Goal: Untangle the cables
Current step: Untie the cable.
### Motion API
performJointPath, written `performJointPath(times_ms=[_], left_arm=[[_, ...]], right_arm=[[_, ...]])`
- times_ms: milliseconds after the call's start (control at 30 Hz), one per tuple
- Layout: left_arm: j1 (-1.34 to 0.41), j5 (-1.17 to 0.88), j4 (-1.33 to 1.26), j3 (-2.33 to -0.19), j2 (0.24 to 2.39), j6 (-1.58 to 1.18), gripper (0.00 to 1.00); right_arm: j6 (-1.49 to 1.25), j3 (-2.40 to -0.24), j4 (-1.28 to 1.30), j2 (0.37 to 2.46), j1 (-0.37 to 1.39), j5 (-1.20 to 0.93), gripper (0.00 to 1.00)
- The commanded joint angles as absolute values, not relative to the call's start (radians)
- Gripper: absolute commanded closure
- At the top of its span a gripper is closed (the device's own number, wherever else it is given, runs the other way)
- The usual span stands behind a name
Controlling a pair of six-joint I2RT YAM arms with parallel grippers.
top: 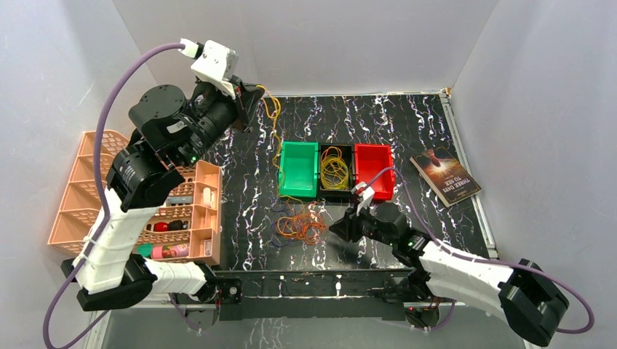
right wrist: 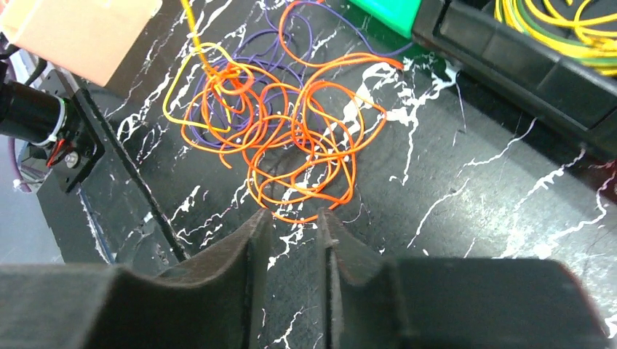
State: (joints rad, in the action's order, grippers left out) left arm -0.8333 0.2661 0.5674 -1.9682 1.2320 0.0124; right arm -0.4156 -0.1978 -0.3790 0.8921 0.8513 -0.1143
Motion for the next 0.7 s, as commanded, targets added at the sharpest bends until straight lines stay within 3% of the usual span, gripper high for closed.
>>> performJointPath(times_ms=[0, 267, 500, 667], left_arm=[[-0.834, 0.280, 0.577, -2.038, 1.235, 0.062, 1.00], [-0.835, 0.214, 0.571, -2.062, 1.259, 0.054, 1.00], [-0.834, 0.173, 0.565, -2.110, 1.281, 0.044, 1.00], [-0.834, 0.153, 0.566, -2.140, 1.298, 0.040, 1.00]], right_arm=[[-0.383, -0.183, -0.384, 0.808, 0.853, -0.141, 0.57], [-0.324, -0.270, -0.599, 0.779, 0.853, -0.165, 0.25], [-0.232, -0.486, -0.802, 1.072, 0.852, -0.362, 0.22], [-0.220, -0.583, -0.871, 1.266, 0.853, -0.372, 0.21]])
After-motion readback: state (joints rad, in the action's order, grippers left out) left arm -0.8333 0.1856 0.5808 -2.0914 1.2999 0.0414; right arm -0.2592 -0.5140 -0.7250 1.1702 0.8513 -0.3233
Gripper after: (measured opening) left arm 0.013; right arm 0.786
